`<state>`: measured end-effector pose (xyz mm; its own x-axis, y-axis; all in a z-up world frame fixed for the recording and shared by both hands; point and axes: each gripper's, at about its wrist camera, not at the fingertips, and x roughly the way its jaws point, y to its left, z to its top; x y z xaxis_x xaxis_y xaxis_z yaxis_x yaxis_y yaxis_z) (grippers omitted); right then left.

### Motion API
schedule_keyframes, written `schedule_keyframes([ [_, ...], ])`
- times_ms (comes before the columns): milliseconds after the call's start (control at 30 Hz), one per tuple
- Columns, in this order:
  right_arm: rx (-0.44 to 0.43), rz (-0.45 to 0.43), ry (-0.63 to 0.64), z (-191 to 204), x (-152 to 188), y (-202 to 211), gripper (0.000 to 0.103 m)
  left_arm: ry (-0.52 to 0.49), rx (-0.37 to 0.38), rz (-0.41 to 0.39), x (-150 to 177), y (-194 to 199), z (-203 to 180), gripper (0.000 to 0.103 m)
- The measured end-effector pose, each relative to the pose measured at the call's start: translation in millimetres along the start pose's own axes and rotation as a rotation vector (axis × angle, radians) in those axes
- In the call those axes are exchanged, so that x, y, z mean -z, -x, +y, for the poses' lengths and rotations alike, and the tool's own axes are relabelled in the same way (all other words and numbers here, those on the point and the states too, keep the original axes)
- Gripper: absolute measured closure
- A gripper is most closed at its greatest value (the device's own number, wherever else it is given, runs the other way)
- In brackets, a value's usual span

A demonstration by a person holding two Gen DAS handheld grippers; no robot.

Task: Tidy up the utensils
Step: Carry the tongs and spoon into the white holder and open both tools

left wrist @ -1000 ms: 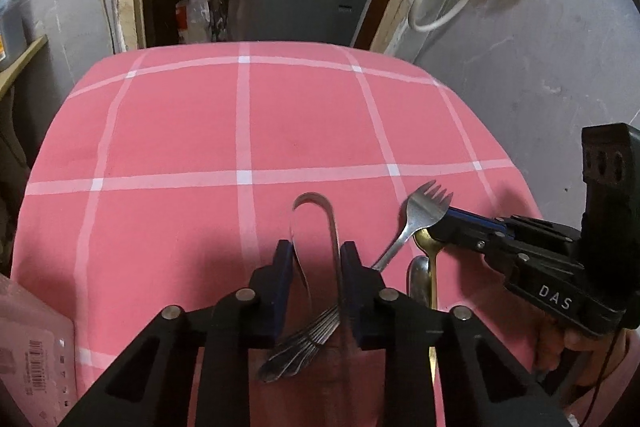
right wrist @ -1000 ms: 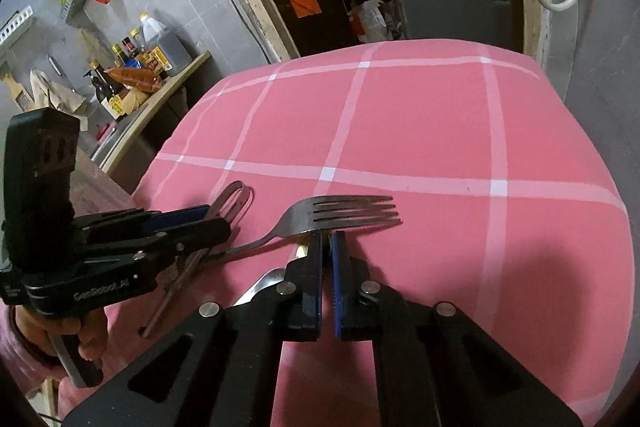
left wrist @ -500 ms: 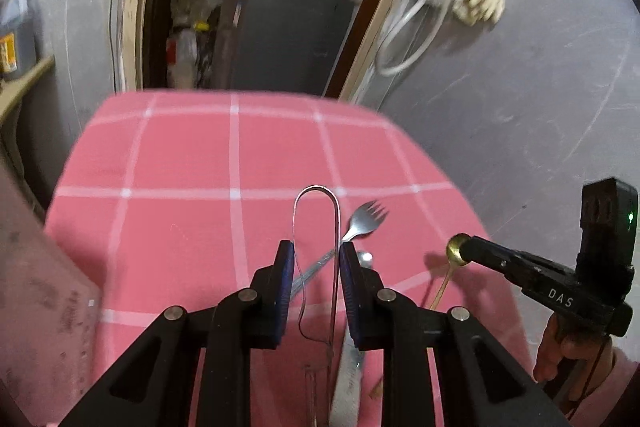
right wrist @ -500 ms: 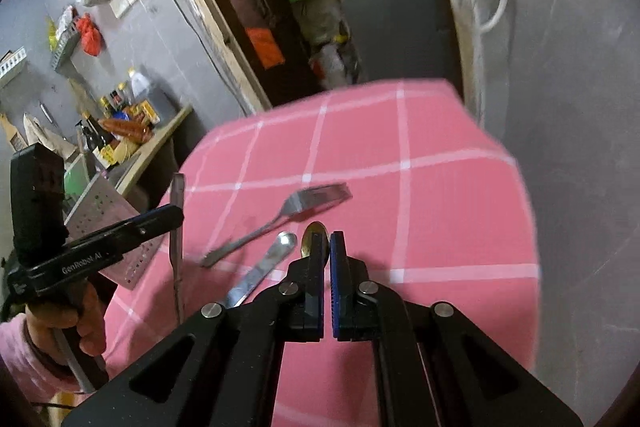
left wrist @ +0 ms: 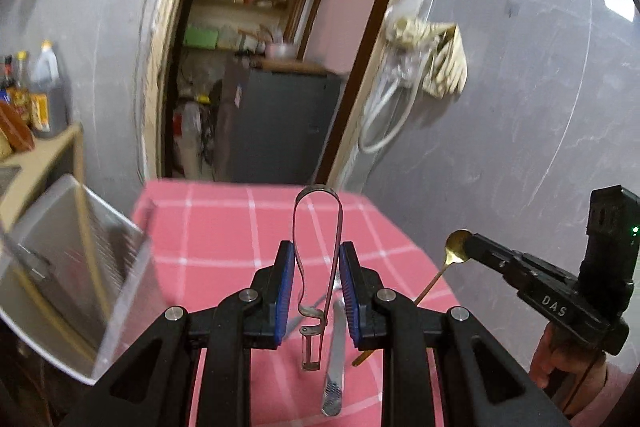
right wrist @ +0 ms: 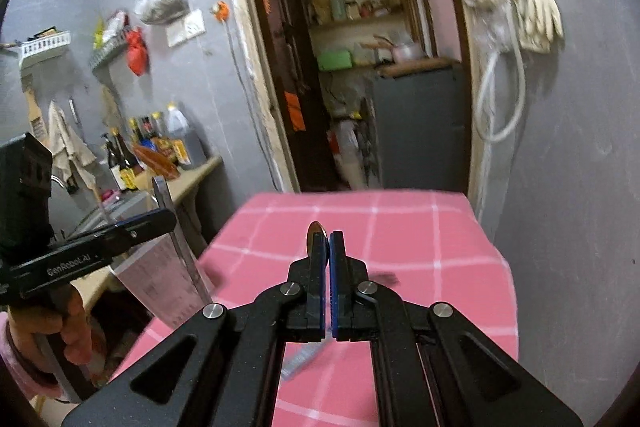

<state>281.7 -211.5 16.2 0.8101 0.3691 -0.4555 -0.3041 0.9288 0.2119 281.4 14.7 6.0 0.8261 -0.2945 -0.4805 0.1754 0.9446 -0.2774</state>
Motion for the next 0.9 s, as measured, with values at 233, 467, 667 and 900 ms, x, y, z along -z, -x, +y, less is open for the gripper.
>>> schedule_keyframes([
  [233,-0.079,-0.084,0.069,62.3,-41.7,-0.7,0.101,-0.013,-0.048,-0.11,-42.5,63.2,25.1,0.081],
  [467,-0.145,-0.131,0.173,126.0,-67.6,-13.3,0.101,-0.006,-0.115,-0.208,-68.6,109.4,58.8,0.081],
  [667,-0.143,-0.103,0.296,174.0,-70.5,-30.6,0.101,0.01,-0.163,-0.236,-66.2,120.1,84.0,0.081],
  [900,-0.113,-0.075,0.422,207.3,-62.3,-48.7,0.101,0.036,-0.17,-0.225,-41.5,112.7,103.8,0.081],
])
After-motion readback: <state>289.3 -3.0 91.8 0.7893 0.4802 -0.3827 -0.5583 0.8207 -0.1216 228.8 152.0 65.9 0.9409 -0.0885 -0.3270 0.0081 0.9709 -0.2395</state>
